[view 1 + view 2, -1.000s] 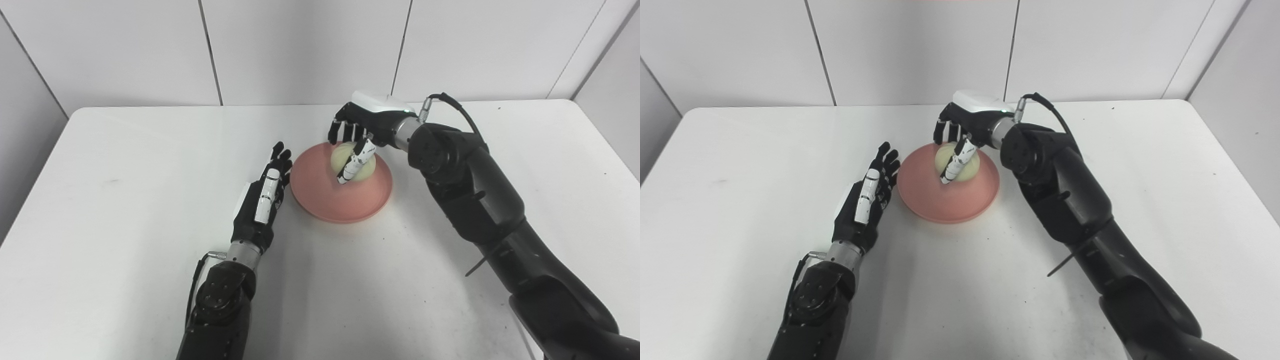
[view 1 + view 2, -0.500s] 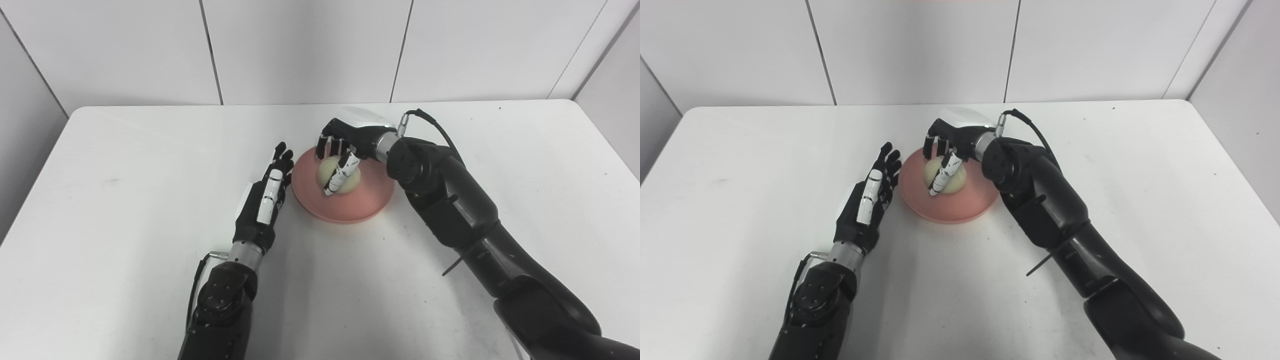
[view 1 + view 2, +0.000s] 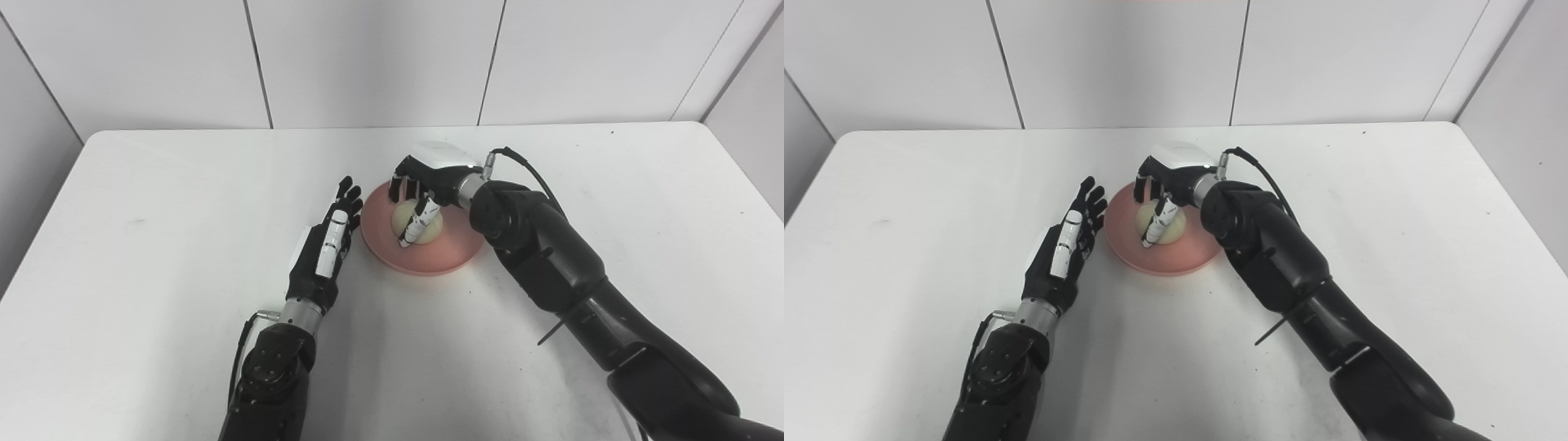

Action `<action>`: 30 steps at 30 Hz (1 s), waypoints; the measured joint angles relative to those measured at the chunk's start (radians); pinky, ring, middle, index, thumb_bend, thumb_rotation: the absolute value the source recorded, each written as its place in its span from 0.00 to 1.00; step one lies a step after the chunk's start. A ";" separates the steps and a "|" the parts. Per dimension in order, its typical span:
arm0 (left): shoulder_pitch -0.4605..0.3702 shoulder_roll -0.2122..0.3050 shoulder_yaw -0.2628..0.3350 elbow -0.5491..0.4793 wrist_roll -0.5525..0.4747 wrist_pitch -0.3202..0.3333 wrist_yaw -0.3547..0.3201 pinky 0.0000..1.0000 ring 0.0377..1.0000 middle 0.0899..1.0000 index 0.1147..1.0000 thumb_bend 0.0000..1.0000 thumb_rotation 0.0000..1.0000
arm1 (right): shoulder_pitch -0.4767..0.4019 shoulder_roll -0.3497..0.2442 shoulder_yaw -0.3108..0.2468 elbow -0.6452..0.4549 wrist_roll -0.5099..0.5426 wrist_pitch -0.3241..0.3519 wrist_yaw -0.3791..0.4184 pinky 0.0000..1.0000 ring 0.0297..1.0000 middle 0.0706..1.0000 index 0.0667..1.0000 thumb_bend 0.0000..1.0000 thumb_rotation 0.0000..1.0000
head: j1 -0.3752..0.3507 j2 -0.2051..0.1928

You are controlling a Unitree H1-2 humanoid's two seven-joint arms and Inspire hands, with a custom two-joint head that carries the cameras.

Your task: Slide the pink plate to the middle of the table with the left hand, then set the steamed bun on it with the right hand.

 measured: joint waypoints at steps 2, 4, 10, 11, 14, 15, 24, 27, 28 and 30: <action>0.000 0.000 0.000 0.000 0.000 0.001 -0.001 1.00 0.99 1.00 1.00 0.53 1.00 | 0.001 -0.005 0.007 -0.001 -0.006 0.000 0.000 0.25 0.32 0.43 0.46 0.52 0.00 | -0.002 0.000; 0.000 0.000 0.001 0.000 -0.001 0.001 -0.002 1.00 0.99 1.00 1.00 0.52 1.00 | 0.000 -0.014 0.022 -0.015 -0.028 0.002 0.019 0.34 0.42 0.43 0.48 0.52 0.00 | -0.003 0.000; 0.000 0.001 0.005 0.000 -0.004 0.001 -0.008 1.00 1.00 1.00 1.00 0.50 1.00 | -0.023 -0.036 0.053 -0.105 -0.081 0.065 0.170 0.61 0.71 0.76 0.79 0.69 0.51 | -0.006 0.002; 0.000 0.001 0.006 0.000 -0.008 0.001 -0.010 1.00 1.00 1.00 1.00 0.50 1.00 | -0.030 -0.038 0.053 -0.116 -0.086 0.074 0.190 0.62 0.73 0.77 0.79 0.71 0.54 | -0.006 0.002; 0.000 0.001 0.010 0.000 -0.013 0.001 -0.012 1.00 1.00 1.00 1.00 0.51 1.00 | -0.051 -0.037 0.051 -0.143 -0.131 0.097 0.256 0.66 0.76 0.80 0.82 0.74 0.65 | -0.006 0.002; 0.000 0.000 0.010 0.000 -0.013 0.001 -0.013 1.00 1.00 1.00 1.00 0.51 1.00 | -0.056 -0.035 0.050 -0.149 -0.149 0.099 0.288 0.67 0.77 0.81 0.82 0.75 0.67 | -0.006 0.002; -0.001 0.001 0.012 0.003 -0.023 0.001 -0.015 1.00 1.00 1.00 1.00 0.51 1.00 | -0.064 -0.024 0.041 -0.184 -0.221 0.103 0.423 0.71 0.79 0.82 0.84 0.82 0.81 | -0.012 0.002; -0.003 0.001 0.012 0.006 -0.024 0.001 -0.017 1.00 1.00 1.00 1.00 0.51 1.00 | -0.064 -0.024 0.037 -0.196 -0.230 0.103 0.429 0.70 0.79 0.82 0.84 0.85 0.85 | -0.014 0.000; -0.005 0.001 0.012 0.008 -0.024 0.001 -0.017 1.00 1.00 1.00 1.00 0.50 1.00 | -0.065 -0.024 0.033 -0.201 -0.233 0.103 0.429 0.69 0.79 0.83 0.84 0.85 0.86 | -0.014 0.000; -0.009 0.001 0.012 0.014 -0.023 0.001 -0.017 1.00 1.00 1.00 1.00 0.50 1.00 | -0.070 -0.024 0.030 -0.203 -0.239 0.103 0.431 0.69 0.79 0.83 0.84 0.85 0.87 | -0.014 -0.003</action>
